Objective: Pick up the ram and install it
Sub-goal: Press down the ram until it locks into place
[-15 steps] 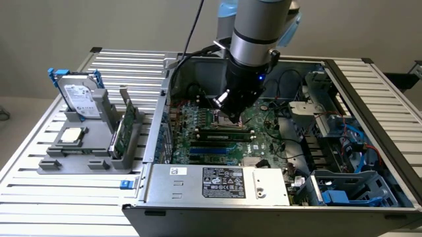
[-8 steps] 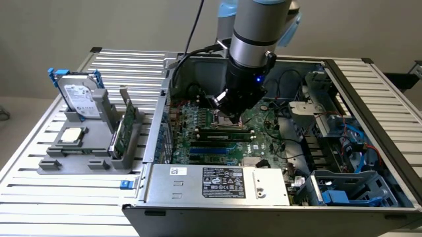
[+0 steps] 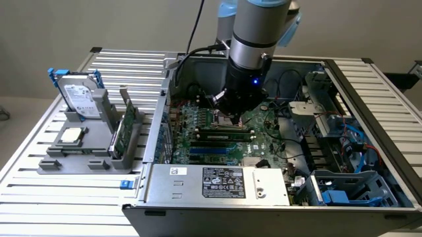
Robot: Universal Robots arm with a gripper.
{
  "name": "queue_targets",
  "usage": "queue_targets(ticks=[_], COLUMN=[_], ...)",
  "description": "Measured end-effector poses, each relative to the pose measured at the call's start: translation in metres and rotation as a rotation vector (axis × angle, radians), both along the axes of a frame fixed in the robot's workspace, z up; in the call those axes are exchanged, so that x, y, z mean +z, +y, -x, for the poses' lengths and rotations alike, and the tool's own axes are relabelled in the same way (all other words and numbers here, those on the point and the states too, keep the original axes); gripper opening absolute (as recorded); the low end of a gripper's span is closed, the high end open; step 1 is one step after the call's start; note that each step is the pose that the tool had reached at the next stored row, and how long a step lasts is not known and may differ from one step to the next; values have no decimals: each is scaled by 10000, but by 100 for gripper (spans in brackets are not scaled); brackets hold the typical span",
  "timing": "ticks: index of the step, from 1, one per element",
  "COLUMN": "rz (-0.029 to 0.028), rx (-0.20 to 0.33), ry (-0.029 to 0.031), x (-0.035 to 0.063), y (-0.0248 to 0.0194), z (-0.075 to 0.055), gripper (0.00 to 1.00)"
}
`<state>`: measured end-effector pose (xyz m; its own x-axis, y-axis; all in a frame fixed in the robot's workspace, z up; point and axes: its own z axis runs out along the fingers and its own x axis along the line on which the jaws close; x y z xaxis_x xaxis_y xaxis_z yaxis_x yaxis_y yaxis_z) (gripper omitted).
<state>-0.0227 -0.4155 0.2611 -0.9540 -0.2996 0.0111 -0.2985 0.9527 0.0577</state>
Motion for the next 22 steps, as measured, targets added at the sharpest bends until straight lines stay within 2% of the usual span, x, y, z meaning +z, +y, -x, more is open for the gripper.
queue_targets(ticks=[14, 15, 19, 22], rz=[2, 5, 39, 62], rx=[-2544, -2661, -2762, -2782], ry=[1, 20, 297, 455], x=[-49, -49, -35, -1], y=[0, 0, -39, -116], z=[0, 0, 0, 0], gripper=[11, 11, 11, 11])
